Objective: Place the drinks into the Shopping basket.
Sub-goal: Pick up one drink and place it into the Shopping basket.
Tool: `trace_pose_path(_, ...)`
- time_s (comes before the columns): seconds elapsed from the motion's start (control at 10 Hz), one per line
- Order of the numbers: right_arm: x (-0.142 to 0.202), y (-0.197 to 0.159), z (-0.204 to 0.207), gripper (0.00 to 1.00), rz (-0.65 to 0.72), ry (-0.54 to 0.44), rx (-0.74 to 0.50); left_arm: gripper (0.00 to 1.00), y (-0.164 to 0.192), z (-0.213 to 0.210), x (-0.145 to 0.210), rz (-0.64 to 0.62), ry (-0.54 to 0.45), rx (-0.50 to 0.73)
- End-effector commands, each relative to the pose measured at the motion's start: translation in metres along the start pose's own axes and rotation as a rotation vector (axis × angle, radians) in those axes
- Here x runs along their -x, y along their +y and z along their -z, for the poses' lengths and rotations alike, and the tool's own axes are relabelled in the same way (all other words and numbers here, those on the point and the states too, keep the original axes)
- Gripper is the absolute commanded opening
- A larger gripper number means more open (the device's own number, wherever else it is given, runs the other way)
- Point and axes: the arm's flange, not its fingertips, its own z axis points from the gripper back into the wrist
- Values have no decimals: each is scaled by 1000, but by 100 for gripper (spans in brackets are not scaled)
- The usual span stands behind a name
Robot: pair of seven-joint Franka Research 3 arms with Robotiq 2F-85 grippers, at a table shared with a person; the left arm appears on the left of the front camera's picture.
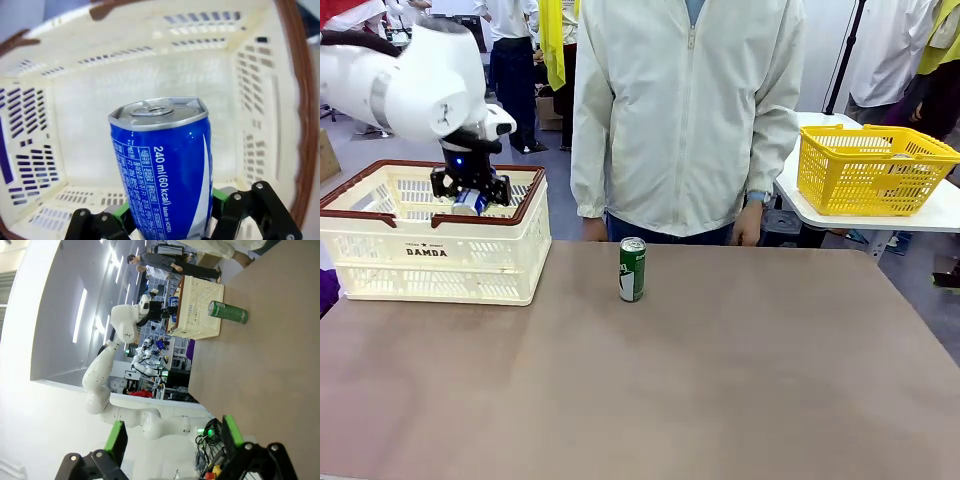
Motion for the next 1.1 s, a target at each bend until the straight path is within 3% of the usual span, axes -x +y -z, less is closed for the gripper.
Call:
trace_pose_path(0.0,2,1,-3,100,-18,13,2,0,1,21,-8,-55,23,-43)
trace_pose_path(0.2,2,1,-3,100,-18,13,2,0,5,52,-13,-38,111,-30)
trace_pose_path(0.7,2,1,-3,100,-18,13,2,0,12,102,-25,-12,198,-8)
trace_pose_path(0.8,2,1,-3,100,-18,13,2,45,14,104,-26,-12,202,-13)
trace_pose_path(0.9,2,1,-3,100,-18,13,2,100,16,103,-25,-9,207,-9)
trace_pose_path(1.0,2,1,-3,100,-18,13,2,100,19,96,-24,-10,191,-8)
